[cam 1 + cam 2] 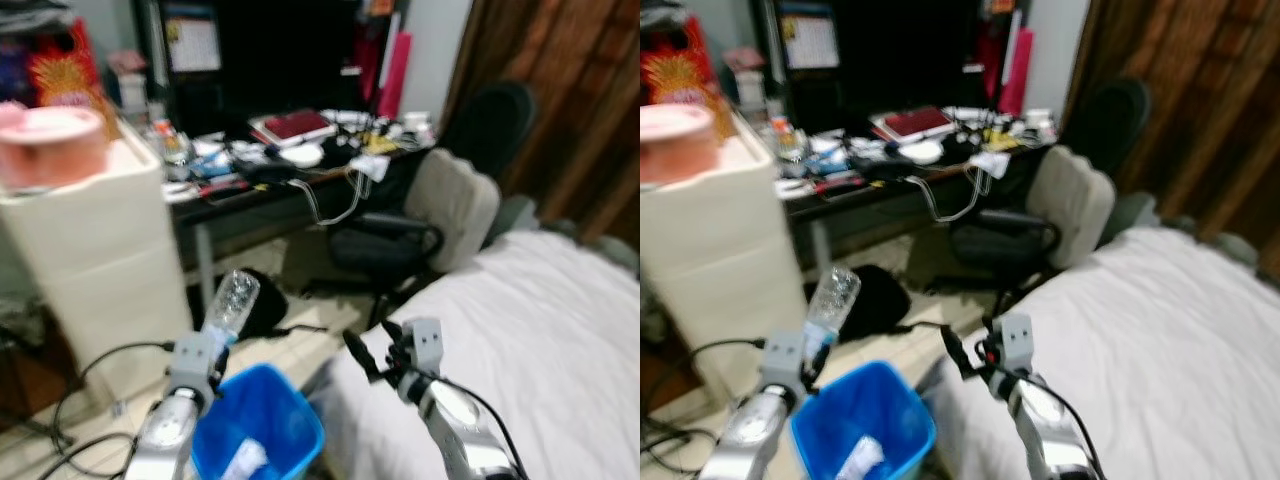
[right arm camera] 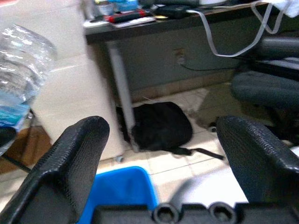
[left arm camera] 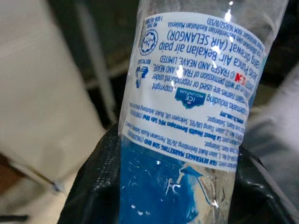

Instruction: Clean up the room

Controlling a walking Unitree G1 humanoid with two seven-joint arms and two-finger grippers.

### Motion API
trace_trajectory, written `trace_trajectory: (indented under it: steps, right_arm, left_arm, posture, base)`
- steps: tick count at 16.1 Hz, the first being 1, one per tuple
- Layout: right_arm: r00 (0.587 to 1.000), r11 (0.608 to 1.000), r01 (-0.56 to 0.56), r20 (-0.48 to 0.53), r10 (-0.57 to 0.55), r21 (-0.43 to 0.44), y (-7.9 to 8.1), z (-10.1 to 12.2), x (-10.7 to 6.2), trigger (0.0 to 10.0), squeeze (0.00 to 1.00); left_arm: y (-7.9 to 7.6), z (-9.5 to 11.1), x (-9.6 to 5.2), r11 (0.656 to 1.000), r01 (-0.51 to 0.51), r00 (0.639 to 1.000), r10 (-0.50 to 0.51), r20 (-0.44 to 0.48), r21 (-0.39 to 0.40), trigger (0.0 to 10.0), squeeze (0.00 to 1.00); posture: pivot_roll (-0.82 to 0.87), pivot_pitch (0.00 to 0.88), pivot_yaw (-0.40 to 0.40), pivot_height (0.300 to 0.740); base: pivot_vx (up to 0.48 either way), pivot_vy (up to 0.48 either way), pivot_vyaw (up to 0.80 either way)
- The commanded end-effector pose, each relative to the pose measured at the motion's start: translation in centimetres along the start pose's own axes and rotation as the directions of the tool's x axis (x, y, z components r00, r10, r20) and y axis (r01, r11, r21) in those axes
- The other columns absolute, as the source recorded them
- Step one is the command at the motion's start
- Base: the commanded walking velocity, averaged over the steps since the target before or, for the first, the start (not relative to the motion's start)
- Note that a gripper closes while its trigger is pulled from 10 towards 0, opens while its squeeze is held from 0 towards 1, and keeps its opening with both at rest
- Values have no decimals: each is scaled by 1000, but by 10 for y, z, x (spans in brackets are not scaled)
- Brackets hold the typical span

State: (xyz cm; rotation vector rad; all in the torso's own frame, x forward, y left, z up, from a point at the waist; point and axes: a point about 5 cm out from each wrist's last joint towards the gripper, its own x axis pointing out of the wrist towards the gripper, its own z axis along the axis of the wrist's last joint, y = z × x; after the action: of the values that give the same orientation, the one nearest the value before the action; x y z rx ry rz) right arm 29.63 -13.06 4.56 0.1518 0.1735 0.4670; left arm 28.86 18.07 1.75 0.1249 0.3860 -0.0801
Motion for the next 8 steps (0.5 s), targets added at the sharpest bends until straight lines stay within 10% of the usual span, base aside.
trace_trajectory:
  steps: [1,2,3,4,8]
  right_arm:
    - [1000,1000,-9,-28,9,-8,-3,-1,0,10000,0]
    - [999,1000,-17,-35,16,-13,-2,-2,0,10000,0]
    - [999,1000,-23,-41,22,-18,-2,-2,0,10000,0]
    - [999,999,-27,-46,26,-23,-2,-2,-1,10000,0]
    - [999,1000,-21,-47,20,-23,-6,-1,-2,10000,0]
  left_arm:
    - [-6,-4,6,999,36,998,-37,-45,-32,10000,0]
    - [-5,-11,8,996,30,994,-39,-105,-85,10000,0]
    - [-1,-17,9,992,-12,987,-9,-158,-127,10000,263]
    - [6,-22,10,986,-82,976,50,-211,-148,10000,1000]
    - [6,-16,14,990,-88,978,65,-199,-110,10000,1000]
  posture:
    - [120,10,-119,740]
    - [107,7,-119,740]
    - [98,3,-117,740]
    - [84,0,-111,740]
    - [67,0,-101,740]
  base:
    - [0,0,0]
    - [0,0,0]
    - [0,0,0]
    - [0,0,0]
    - [0,0,0]
